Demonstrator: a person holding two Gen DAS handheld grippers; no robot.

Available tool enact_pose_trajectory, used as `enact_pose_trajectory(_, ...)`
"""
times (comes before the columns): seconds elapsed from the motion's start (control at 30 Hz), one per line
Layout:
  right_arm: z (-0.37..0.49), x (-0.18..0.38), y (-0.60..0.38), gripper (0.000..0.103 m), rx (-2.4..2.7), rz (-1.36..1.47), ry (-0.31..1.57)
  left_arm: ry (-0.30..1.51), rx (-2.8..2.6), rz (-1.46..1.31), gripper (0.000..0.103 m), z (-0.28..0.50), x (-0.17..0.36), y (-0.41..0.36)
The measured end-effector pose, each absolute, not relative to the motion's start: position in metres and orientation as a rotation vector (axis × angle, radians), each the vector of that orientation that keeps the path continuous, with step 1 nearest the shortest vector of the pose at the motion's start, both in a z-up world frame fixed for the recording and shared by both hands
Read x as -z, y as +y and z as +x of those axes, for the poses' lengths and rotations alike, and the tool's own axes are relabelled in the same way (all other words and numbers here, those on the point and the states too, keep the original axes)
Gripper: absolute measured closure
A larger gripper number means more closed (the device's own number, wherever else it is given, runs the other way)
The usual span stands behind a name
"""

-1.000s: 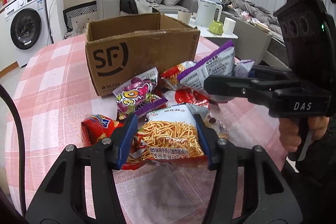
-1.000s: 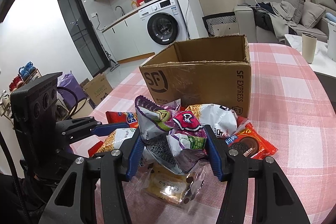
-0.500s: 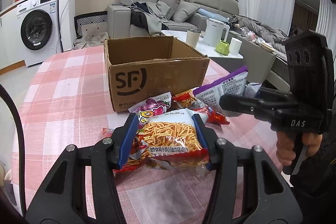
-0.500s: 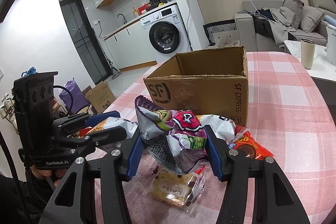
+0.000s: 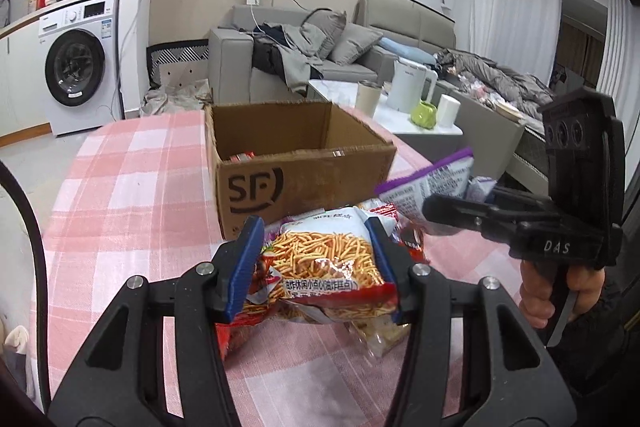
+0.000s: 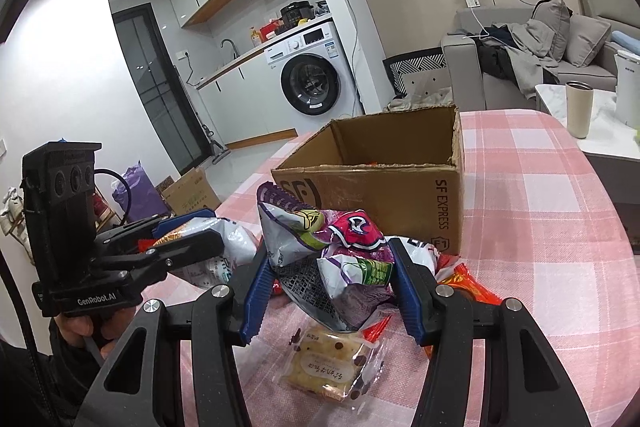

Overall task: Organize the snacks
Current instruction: 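Lift both bags and carry them over the cardboard box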

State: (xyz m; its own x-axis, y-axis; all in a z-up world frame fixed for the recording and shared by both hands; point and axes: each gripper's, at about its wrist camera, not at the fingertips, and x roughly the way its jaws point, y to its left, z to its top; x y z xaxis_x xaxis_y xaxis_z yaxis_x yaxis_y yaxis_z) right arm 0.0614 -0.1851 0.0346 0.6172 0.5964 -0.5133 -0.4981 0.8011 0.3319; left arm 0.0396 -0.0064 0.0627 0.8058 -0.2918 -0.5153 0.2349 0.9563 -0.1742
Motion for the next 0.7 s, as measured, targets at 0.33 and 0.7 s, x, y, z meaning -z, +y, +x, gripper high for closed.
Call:
enact_pose_trajectory(0.33,0.073,-0.057,-0.186,0.047,-0.597,0.181,0.604,0.517,0.216,-0.135,0.054,0.059,-0.086,0.007)
enact_pose_trajectory(0.7,0.107,-0.079,-0.174,0.047,-0.571,0.183,0.595,0.480,0.158,-0.141,0.054,0.099,-0.108,0.012)
